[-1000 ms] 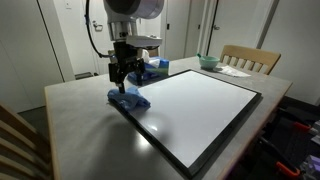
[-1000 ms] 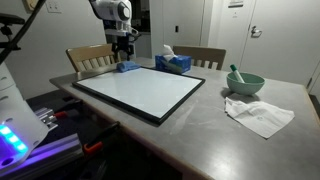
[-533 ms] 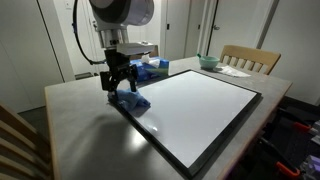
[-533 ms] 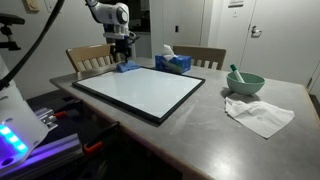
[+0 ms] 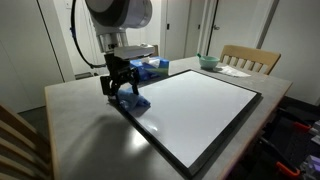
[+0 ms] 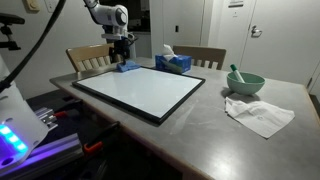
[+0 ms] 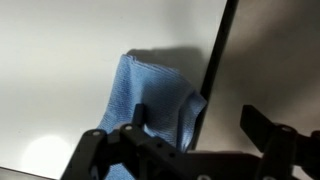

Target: Use the cloth to wipe the whiteboard on the table

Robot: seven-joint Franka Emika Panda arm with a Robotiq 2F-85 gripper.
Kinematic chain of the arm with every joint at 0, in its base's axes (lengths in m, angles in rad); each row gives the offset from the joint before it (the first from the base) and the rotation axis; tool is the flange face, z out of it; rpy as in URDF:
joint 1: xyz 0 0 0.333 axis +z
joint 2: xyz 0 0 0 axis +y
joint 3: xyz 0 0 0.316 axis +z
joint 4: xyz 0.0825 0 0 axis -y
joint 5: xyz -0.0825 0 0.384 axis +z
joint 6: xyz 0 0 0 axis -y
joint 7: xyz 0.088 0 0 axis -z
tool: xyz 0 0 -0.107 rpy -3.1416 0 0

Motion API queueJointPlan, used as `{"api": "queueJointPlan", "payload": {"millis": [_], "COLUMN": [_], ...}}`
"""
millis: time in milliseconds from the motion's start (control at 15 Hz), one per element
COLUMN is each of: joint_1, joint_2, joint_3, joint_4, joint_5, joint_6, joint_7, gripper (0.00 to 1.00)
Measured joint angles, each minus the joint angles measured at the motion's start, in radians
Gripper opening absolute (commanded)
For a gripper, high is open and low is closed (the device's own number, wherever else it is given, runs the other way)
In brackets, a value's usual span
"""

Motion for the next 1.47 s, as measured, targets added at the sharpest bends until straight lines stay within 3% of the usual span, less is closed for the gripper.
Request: {"api": "queueJointPlan", "payload": {"millis": [200, 533, 600, 733, 867, 1267, 1333, 1467], "joint_1": [0.000, -0.001, -0.001, -0.002, -0.004, -0.003, -0.003, -0.003], "joint_2": [0.000, 0.002, 0.003, 0.009, 0.019, 0.049, 0.052, 0.053], "joint_3": [-0.015, -0.044, -0.047, -0.051, -0.052, -0.052, -0.052, -0.051], "joint_4": [0.002, 0.014, 0.018, 0.030, 0.046, 0.075, 0.076, 0.077], "joint_5": [0.000, 0.000, 0.000, 0.000, 0.000, 0.000, 0.000, 0.001], "joint_6": [-0.006, -0.007, -0.008, -0.012, -0.017, -0.022, -0.022, -0.021], "joint_7": [0.033, 0.059, 0.059, 0.059, 0.059, 0.059, 0.059, 0.056], "gripper": [0.94, 0.77, 0.80, 0.76, 0.49, 0.07, 0.00, 0.00]}}
